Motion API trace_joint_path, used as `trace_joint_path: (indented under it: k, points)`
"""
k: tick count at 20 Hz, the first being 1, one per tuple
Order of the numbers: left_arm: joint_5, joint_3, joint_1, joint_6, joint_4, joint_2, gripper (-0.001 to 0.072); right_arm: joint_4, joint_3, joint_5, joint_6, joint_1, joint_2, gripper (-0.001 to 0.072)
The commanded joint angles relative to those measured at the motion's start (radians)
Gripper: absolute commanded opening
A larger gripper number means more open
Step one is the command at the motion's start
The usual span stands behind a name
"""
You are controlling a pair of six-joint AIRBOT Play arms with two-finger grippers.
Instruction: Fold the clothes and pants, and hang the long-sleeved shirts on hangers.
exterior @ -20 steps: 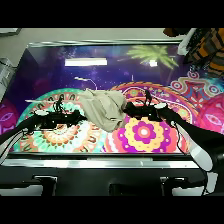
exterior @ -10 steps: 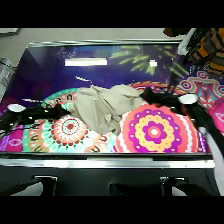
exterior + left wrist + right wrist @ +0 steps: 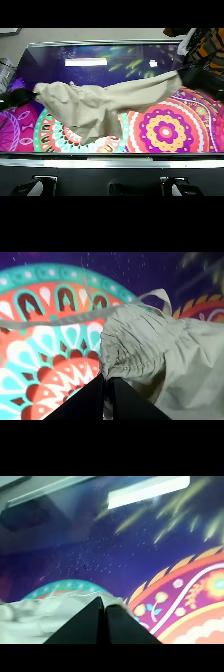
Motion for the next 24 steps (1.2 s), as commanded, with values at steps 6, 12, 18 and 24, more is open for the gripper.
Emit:
trace_joint_path:
  k: [6,12,18,24]
  points:
    - [0.015,0.058,0.003,-0.232,0.253,0.348,0.0023,-0.253,0.208,0.068,0.172,-0.008,0.146,0.0019]
    - [0.006,-0.006,0.001,-0.176,0.101,0.290,0.0023,-0.227,0.211,0.060,0.279,-0.008,-0.057,0.0019]
    - [0.144,-0.220,-0.047,-0.140,0.028,0.010,0.0023,0.144,0.211,-0.213,0.167,0.034,-0.544,0.0020]
    - [0.406,-0.255,-0.116,-0.141,0.011,-0.308,0.0024,0.277,0.211,-0.435,0.093,0.245,-0.885,0.0021]
